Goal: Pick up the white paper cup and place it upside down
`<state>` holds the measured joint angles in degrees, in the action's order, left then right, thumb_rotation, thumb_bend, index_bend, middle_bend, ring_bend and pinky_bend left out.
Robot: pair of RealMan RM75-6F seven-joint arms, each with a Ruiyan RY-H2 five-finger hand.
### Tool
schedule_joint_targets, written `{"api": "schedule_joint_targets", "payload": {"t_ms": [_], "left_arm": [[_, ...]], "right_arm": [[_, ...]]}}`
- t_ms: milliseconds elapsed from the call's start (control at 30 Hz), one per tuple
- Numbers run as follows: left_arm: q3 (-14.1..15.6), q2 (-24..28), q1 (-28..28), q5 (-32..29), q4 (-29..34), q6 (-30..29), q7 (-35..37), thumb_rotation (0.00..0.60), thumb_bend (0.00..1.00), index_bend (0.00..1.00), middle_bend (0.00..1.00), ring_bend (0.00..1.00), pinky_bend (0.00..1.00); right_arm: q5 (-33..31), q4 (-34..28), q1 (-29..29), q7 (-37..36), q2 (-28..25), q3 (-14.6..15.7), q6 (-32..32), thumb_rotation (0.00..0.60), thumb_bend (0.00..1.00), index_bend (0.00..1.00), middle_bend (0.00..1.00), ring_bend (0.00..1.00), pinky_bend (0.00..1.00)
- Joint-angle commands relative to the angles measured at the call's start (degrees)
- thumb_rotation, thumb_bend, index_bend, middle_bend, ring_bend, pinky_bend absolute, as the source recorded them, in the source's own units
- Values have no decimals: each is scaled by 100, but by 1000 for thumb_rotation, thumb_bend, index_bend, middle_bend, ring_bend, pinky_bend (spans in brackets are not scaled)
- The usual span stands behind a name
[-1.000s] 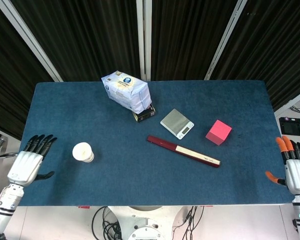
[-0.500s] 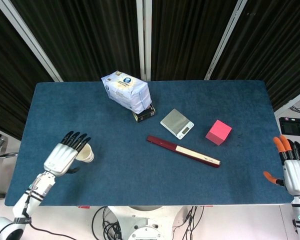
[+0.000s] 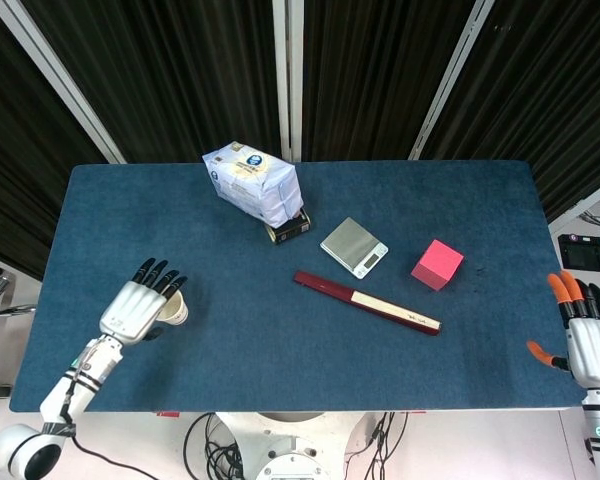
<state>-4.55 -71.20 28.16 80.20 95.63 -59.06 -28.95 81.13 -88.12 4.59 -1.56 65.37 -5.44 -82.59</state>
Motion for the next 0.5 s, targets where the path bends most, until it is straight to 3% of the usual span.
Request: {"api": "schedule_joint_targets", "payload": {"t_ms": [33,500], "left_arm": [[14,-23,39,-26,-6,6,-50,600,160,176,165,0,16],[62,-111,155,-331,39,-118,-805,600,235,268,271,0,10]], "right_arm": [[-12,6,-2,-17,-3,-5,7,600,80,0,0,0,0],[-141,69,16,-56,16,-33,127,600,96,0,0,0,0]]}}
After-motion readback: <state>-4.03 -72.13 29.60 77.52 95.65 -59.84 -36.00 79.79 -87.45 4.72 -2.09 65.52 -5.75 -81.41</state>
